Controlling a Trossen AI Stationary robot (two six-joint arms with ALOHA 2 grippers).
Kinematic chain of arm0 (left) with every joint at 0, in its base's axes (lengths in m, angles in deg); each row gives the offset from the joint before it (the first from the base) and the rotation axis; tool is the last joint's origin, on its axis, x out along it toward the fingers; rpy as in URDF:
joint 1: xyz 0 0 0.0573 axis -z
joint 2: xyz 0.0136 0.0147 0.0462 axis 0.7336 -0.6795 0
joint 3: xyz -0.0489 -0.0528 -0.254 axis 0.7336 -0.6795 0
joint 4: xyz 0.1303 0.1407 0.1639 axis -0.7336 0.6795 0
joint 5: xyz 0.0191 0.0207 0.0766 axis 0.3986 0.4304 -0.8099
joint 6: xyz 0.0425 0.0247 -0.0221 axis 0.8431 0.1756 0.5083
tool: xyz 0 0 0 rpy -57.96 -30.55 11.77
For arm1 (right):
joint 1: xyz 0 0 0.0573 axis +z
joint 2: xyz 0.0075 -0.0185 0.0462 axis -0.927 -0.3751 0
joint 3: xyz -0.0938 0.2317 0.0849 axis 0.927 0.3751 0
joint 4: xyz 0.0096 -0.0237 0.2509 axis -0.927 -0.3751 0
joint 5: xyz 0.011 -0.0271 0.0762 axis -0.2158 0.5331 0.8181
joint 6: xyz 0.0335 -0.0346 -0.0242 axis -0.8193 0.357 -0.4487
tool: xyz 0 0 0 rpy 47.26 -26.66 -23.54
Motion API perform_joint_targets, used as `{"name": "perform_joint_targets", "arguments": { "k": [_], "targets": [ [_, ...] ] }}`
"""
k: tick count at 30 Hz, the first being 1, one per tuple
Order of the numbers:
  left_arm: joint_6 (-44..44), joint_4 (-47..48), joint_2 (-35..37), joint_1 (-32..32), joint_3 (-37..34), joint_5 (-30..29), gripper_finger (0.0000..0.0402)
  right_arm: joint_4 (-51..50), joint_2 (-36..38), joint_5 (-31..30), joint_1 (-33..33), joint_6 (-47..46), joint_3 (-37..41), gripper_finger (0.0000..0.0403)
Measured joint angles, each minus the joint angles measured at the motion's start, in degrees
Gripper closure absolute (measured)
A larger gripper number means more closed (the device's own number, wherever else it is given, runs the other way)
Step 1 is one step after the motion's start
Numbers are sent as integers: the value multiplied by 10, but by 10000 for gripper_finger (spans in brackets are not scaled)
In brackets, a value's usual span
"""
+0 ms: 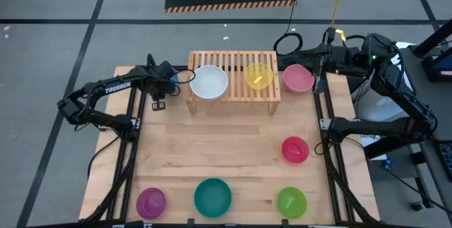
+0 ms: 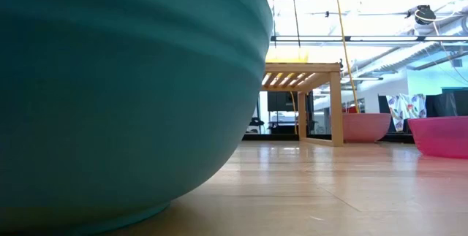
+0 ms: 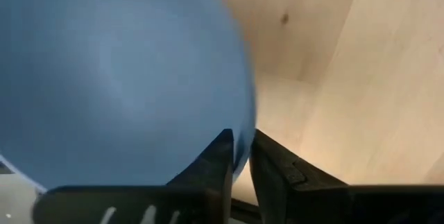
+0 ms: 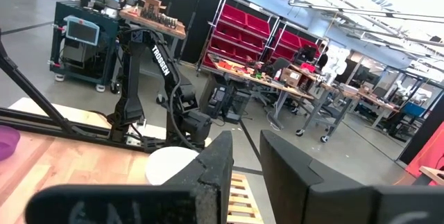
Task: Place and stack bowls onto a shelf
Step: Stack the blue bowl on top of the white bowl on the shelf
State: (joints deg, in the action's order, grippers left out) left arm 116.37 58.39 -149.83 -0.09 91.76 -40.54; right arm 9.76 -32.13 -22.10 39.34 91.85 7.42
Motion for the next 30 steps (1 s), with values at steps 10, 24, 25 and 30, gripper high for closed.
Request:
{"name": "perform_joint_targets", "arguments": {
  "k": [10,24,25,30],
  "targets": [
    [-37,10,0,0,0,-19,390,0,0,0,0,0,0,335],
    [-87,175,37,0,148,-34,391,0,0,-3,0,-2,0,335],
    [-89,195,41,0,169,-34,391,0,0,-5,0,-2,0,335],
    [-100,307,45,19,297,-58,391,-3,0,-18,-1,-5,0,335]
  ]
}}
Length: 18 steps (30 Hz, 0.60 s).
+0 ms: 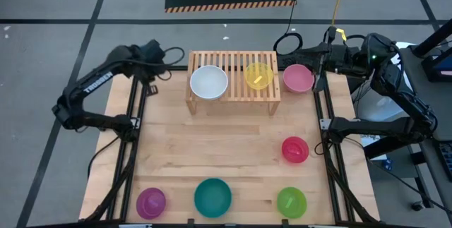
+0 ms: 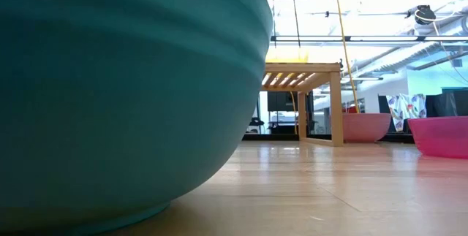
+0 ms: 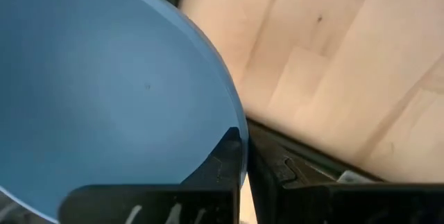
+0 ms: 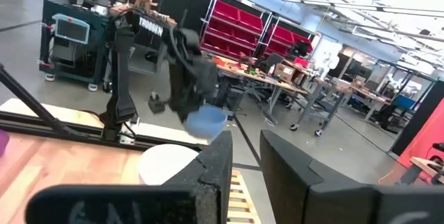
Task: Place and stack bowls onto a shelf
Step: Stack the blue bowl on top of the white bowl on the shelf
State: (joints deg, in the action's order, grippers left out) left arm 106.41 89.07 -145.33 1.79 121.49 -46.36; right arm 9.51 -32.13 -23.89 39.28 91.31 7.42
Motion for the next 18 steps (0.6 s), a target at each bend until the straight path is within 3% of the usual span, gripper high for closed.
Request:
{"name": "perform_joint_targets", "arguments": {
  "k": [6,9,18],
  "targets": [
    [-3,100,0,35,175,-17,391,-2,0,0,0,0,0,335],
    [-14,101,0,62,246,-28,391,-2,0,0,0,0,0,335],
    [-50,101,-33,130,374,-30,391,-2,0,0,0,0,0,335]
  ]
}}
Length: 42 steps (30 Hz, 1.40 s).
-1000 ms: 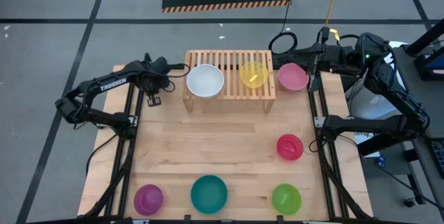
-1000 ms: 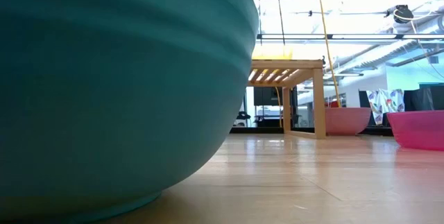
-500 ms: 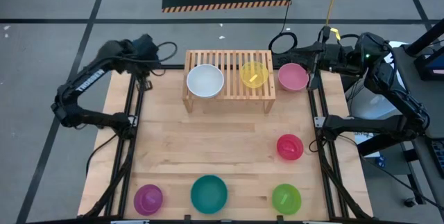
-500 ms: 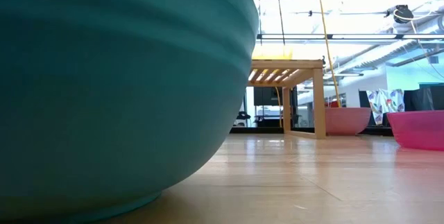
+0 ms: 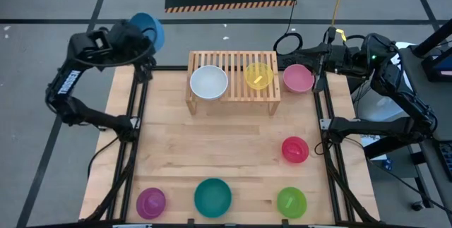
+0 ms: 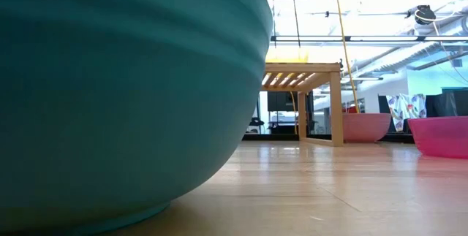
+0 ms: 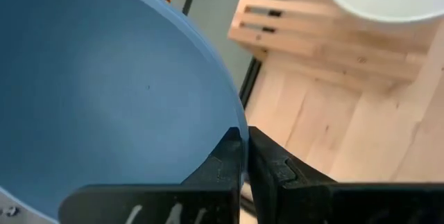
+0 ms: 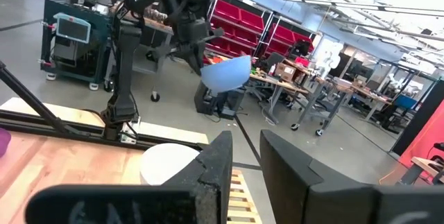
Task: Place and stack bowls onto a shelf
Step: Stack the blue bowl on top of the white bowl on the shelf
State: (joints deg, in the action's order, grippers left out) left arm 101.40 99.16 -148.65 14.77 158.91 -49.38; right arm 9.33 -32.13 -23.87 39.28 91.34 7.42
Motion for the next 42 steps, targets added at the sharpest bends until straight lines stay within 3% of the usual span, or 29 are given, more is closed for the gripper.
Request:
{"name": "perform_joint_targets", "arguments": {
  "k": [9,21,29,36,42],
  "targets": [
    [18,0,-81,67,33,31,391,-11,0,0,0,-1,0,335],
    [39,2,-108,155,39,55,391,-31,0,0,0,-1,0,335],
    [23,0,-154,203,138,74,391,-32,0,0,0,-1,0,335],
    [52,-1,-206,214,196,79,391,-40,0,0,0,-1,0,335],
    [34,1,-213,192,199,140,391,-49,0,0,0,-1,0,335]
  ]
}}
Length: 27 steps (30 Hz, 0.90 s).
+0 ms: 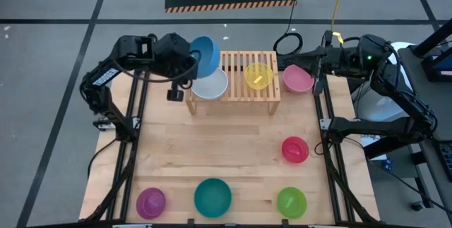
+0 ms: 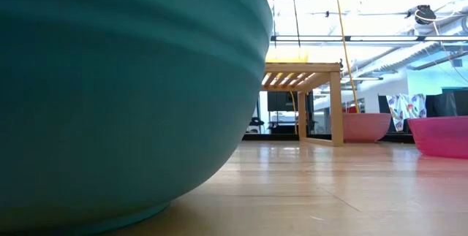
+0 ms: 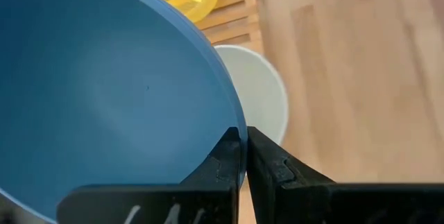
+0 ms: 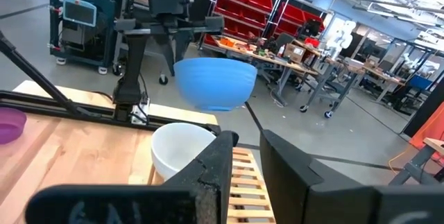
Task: Place and stack bowls onto a shelf
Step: Stack the blue bowl on top of the white bowl on the shelf
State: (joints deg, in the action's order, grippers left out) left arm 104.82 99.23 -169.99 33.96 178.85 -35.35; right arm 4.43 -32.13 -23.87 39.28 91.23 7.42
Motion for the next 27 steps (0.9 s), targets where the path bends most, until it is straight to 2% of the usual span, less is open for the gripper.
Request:
{"name": "perform_joint_targets", "arguments": {
  "k": [7,27],
  "targets": [
    [-19,0,-11,-4,0,54,391,-12,0,0,0,0,0,335],
    [-69,-1,-32,-4,-1,71,391,-25,0,0,0,0,0,335]
  ]
}}
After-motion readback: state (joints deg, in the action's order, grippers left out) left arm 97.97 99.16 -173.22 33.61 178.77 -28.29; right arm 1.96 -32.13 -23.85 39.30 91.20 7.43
